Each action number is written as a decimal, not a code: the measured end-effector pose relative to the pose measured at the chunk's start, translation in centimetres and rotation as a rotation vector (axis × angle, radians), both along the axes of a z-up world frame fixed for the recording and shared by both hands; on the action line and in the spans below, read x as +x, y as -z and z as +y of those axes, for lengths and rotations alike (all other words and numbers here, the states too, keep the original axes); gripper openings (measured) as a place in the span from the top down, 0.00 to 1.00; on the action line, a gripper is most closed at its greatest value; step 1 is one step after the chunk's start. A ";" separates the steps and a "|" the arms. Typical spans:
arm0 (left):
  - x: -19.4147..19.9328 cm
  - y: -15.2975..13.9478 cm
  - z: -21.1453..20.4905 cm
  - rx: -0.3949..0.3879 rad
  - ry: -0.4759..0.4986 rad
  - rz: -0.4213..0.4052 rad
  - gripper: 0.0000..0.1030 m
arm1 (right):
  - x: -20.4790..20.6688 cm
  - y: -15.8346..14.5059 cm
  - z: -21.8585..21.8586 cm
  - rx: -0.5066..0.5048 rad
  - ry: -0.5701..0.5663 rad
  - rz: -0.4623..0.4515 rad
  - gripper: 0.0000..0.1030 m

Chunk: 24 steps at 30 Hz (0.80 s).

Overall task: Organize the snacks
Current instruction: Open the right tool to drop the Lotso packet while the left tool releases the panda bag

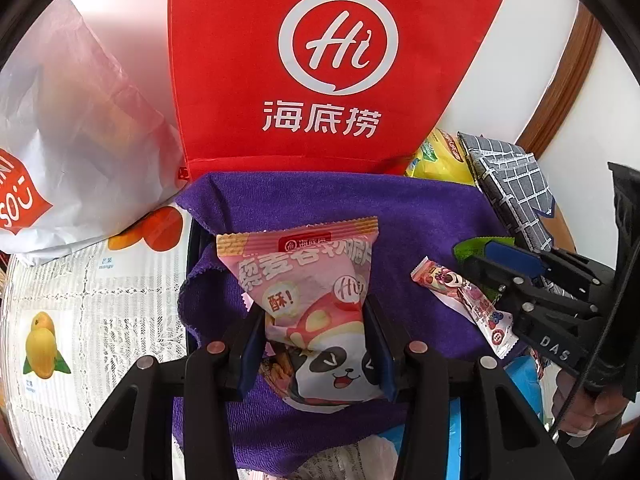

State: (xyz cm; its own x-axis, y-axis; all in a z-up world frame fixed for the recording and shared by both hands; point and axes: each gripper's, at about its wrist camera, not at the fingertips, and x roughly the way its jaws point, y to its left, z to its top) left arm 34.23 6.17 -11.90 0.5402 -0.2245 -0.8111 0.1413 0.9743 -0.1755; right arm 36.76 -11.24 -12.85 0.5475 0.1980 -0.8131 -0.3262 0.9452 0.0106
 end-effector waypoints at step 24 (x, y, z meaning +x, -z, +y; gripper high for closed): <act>0.0 0.4 -1.1 0.000 0.027 0.043 0.54 | -2.2 -3.8 -3.0 0.050 0.072 -0.089 0.63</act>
